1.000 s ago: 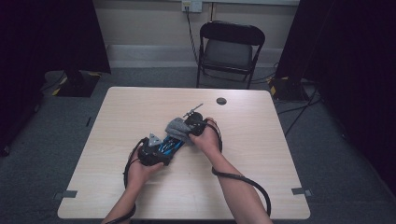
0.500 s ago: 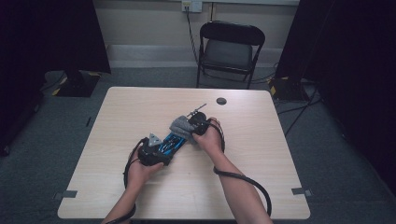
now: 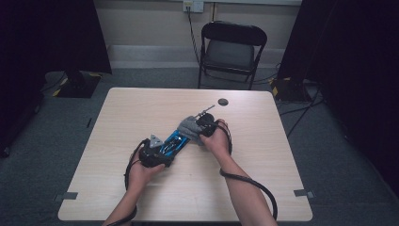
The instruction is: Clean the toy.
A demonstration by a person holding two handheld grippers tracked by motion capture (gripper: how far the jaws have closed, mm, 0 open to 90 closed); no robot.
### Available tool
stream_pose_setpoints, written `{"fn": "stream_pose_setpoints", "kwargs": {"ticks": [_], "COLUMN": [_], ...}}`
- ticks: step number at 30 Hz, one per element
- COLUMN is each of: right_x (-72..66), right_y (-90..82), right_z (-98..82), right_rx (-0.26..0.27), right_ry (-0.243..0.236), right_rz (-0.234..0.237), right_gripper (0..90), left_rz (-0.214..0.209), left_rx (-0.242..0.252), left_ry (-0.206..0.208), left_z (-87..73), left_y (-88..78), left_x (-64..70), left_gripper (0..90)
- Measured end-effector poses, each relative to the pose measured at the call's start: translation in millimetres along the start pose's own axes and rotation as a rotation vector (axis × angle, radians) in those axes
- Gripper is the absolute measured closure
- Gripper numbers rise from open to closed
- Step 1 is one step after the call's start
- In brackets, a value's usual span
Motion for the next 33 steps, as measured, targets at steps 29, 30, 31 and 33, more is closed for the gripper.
{"fn": "stream_pose_setpoints", "kwargs": {"ticks": [29,30,31,33], "right_x": [9.1,6.4,4.7,-0.1], "right_y": [-43.8,-45.6,-46.3,-48.4], "right_z": [-7.0,-6.4,-5.9,-4.9], "right_rx": [0.098,0.100,0.104,0.114], "right_ry": [-0.004,-0.010,-0.013,-0.013], "right_rz": [0.016,0.024,0.027,0.046], "right_gripper": [79.0,79.0,79.1,79.1], "left_rz": [-0.003,-0.002,-0.003,-0.001], "left_rx": [0.001,0.001,0.001,0.001], "left_ry": [-0.008,-0.007,-0.007,-0.006], "left_z": [0.0,0.0,0.0,-0.1], "left_y": [0.2,0.1,0.2,0.1], "left_x": [0.7,0.6,0.7,0.5], "left_gripper": [24.2,24.2,24.2,24.2]}}
Point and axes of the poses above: each handheld gripper's, and its own axes: y roughly forward along the jaws, z roughly out of its top, x roughly to its right, the point moved 10 cm from there along y, roughly forward along the jaws, and after that the axes turned 6 degrees about -x, right-handed, at the moved point
